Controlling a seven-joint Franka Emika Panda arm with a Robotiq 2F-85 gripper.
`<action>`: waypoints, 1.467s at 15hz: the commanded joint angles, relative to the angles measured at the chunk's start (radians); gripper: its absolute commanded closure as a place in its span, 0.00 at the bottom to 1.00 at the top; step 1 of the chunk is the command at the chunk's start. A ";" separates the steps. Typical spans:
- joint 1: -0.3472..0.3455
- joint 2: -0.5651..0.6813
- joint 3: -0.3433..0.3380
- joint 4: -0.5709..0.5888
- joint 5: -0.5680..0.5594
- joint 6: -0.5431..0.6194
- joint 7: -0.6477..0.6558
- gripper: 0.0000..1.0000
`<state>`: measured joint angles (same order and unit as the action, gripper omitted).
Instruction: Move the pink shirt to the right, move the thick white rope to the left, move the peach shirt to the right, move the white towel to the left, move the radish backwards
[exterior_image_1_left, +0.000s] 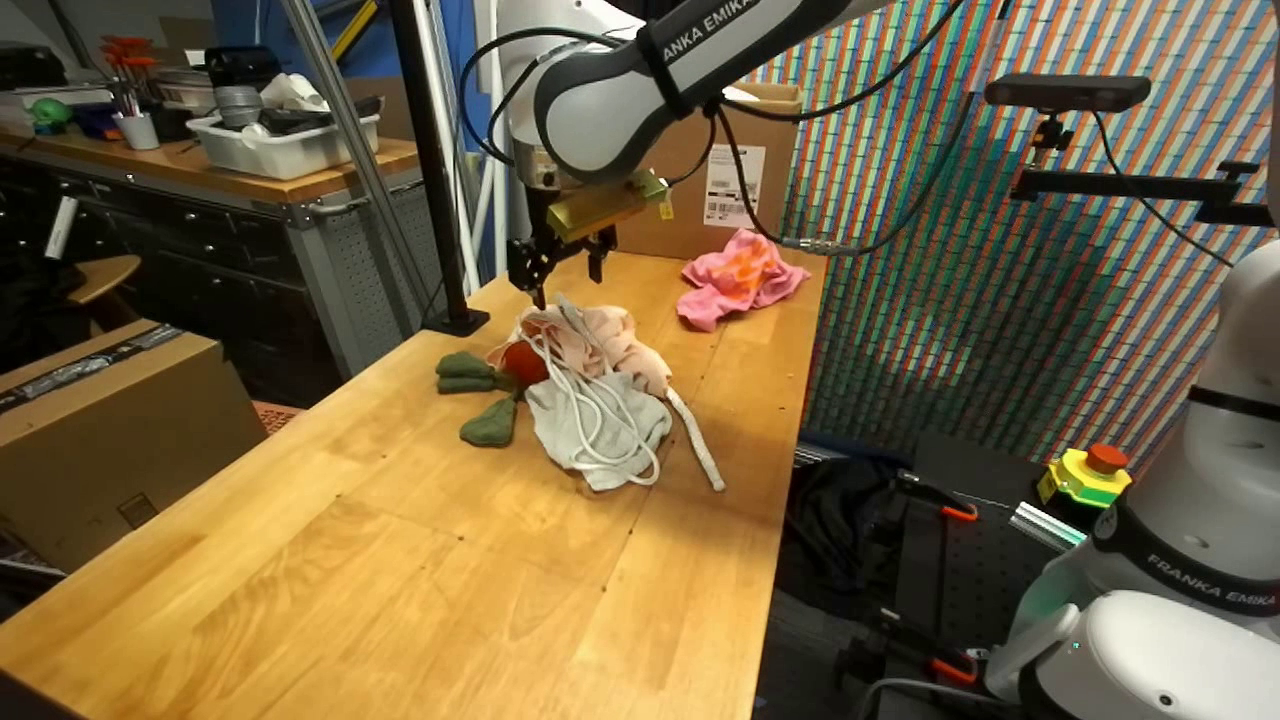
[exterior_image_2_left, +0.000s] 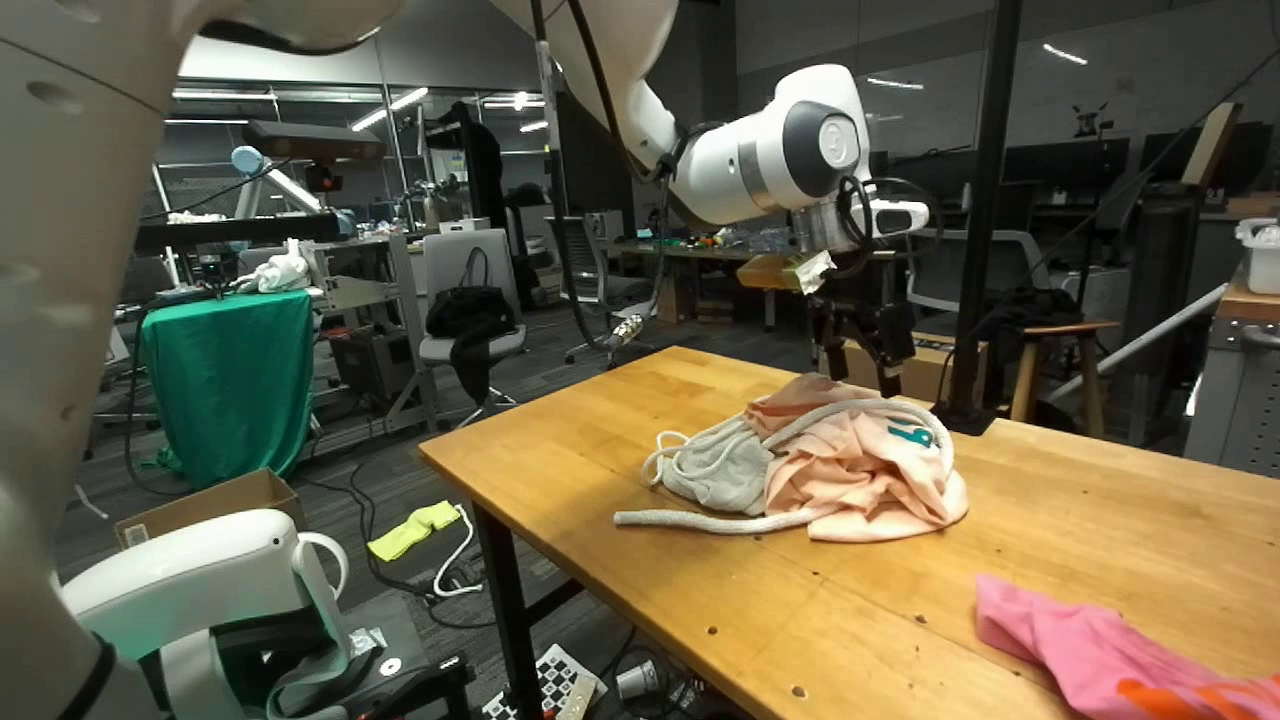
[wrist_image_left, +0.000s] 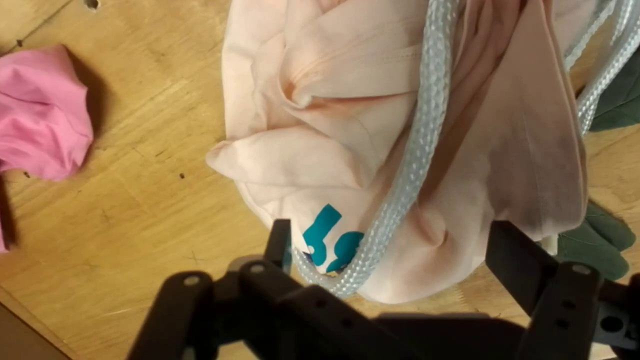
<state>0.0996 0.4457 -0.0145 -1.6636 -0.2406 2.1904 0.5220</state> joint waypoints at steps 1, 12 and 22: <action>0.016 0.063 -0.025 0.084 0.012 -0.011 -0.036 0.00; 0.017 0.099 -0.076 0.113 -0.002 -0.023 -0.038 0.00; 0.019 0.101 -0.096 0.101 -0.024 -0.043 -0.036 0.00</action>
<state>0.1036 0.5436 -0.0915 -1.5787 -0.2522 2.1648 0.4990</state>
